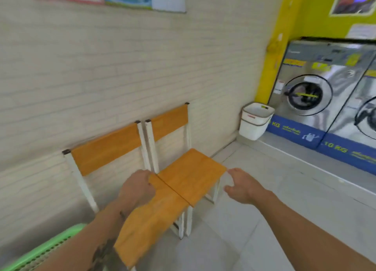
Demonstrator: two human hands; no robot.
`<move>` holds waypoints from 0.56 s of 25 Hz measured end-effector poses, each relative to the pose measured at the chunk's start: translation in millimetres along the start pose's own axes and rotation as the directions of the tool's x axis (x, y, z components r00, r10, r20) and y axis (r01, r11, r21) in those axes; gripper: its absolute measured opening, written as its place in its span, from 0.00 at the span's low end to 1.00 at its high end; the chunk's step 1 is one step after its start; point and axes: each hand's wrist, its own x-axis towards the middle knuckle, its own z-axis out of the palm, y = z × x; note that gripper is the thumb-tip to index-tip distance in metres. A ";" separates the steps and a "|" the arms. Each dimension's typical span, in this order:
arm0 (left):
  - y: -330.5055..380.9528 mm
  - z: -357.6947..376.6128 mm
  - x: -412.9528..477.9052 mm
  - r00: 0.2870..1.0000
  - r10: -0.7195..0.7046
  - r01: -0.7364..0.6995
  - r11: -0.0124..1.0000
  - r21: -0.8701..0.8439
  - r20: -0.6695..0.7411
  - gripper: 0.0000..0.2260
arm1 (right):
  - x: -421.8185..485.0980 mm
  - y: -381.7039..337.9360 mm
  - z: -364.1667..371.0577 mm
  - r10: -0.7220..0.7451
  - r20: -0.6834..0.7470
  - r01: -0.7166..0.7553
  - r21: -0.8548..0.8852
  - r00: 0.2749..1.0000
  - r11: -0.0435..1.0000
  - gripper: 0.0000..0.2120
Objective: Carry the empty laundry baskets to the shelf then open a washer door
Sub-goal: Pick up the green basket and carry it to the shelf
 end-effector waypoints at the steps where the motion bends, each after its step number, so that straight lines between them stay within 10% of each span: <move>1: 40.4 8.7 10.5 0.999 0.038 -0.037 0.999 -0.020 0.006 0.21 | -3.8 32.3 -20.8 0.035 -0.029 -0.035 -0.008 0.999 0.999 0.34; 14: 494.6 128.1 192.4 0.812 0.561 -0.560 0.826 -0.058 0.160 0.24 | 7.3 375.1 -217.5 0.517 -0.295 -0.521 0.070 0.804 0.851 0.30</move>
